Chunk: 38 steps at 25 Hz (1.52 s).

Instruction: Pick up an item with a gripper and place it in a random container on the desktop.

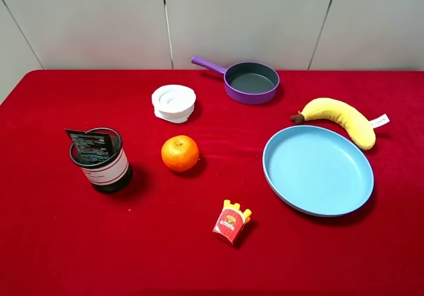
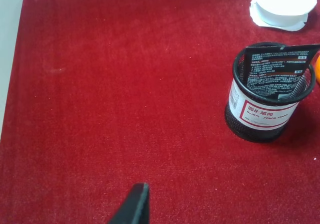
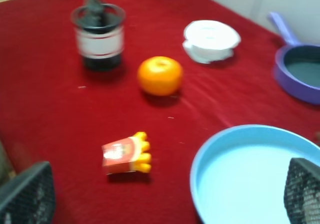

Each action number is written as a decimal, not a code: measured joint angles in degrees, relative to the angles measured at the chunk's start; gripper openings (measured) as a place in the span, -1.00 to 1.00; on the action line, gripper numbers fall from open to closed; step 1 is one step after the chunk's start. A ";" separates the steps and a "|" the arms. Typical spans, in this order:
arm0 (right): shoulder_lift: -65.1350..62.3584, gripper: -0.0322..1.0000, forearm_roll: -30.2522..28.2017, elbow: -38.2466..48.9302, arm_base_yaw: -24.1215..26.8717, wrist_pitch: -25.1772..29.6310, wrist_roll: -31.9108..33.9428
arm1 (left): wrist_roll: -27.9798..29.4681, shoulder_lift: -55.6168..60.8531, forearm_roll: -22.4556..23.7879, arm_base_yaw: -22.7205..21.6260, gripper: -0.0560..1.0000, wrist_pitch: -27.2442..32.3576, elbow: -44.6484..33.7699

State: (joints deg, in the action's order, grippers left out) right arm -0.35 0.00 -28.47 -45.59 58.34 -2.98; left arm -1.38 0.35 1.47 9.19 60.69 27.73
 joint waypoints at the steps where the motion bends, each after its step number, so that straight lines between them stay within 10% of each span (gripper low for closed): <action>1: 0.00 0.41 0.00 0.00 2.44 0.00 0.00 | 0.00 0.00 0.00 0.00 0.99 0.00 0.00; 15: 0.00 0.41 0.00 0.00 28.70 0.00 0.00 | 0.00 0.00 0.00 0.00 0.99 0.00 0.00; 38: 0.00 0.41 0.00 0.00 30.09 0.00 0.00 | 0.00 0.00 0.02 0.00 0.99 0.00 0.00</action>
State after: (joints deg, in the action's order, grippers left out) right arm -0.35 0.00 -28.47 -15.50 58.34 -2.98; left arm -1.38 0.35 1.48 9.19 60.69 27.73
